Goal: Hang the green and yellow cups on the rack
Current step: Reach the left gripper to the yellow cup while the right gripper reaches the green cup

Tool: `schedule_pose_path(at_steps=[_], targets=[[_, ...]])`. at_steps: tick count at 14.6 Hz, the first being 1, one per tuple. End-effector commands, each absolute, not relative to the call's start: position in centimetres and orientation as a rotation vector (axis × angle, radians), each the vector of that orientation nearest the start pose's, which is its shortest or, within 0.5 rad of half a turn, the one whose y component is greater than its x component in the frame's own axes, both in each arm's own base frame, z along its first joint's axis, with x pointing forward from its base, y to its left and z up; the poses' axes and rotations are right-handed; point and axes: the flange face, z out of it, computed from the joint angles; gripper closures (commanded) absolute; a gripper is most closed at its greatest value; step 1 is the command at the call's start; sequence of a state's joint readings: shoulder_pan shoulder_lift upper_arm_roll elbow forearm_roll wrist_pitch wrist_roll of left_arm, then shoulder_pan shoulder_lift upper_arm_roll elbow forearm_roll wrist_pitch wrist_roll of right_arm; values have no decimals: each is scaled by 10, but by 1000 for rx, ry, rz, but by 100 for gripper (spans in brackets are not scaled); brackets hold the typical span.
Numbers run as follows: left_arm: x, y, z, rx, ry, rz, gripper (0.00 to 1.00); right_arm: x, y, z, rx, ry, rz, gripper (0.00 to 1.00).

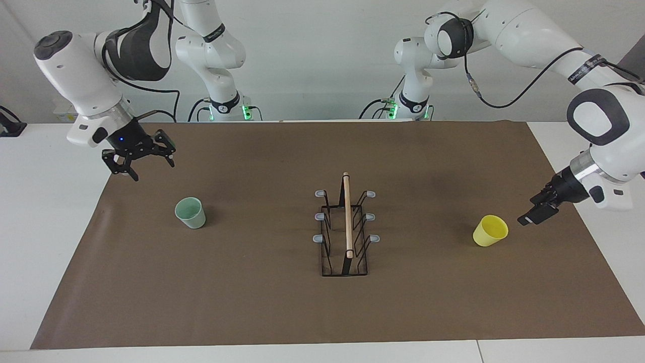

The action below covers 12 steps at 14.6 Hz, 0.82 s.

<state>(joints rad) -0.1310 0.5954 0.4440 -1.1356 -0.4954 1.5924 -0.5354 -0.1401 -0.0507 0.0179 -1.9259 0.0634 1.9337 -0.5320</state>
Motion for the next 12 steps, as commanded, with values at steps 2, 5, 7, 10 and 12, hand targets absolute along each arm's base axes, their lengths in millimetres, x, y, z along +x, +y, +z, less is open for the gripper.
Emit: schedule_pose_path(at_steps=[2, 5, 7, 10, 12], targets=[[735, 105, 433, -2948, -1699, 145, 0, 555, -42, 519, -3154, -700, -1, 0], [749, 127, 397, -2854, -1893, 102, 0, 610, -7, 500, -3207, -905, 150, 0], [756, 138, 370, -2792, -1942, 122, 0, 647, 6, 465, -3231, -997, 234, 0], [751, 163, 359, -2738, -2081, 168, 0, 657, 59, 417, -3242, -1271, 396, 0], [738, 167, 342, -2684, -2171, 278, 0, 654, 106, 381, -3217, -1517, 548, 0]])
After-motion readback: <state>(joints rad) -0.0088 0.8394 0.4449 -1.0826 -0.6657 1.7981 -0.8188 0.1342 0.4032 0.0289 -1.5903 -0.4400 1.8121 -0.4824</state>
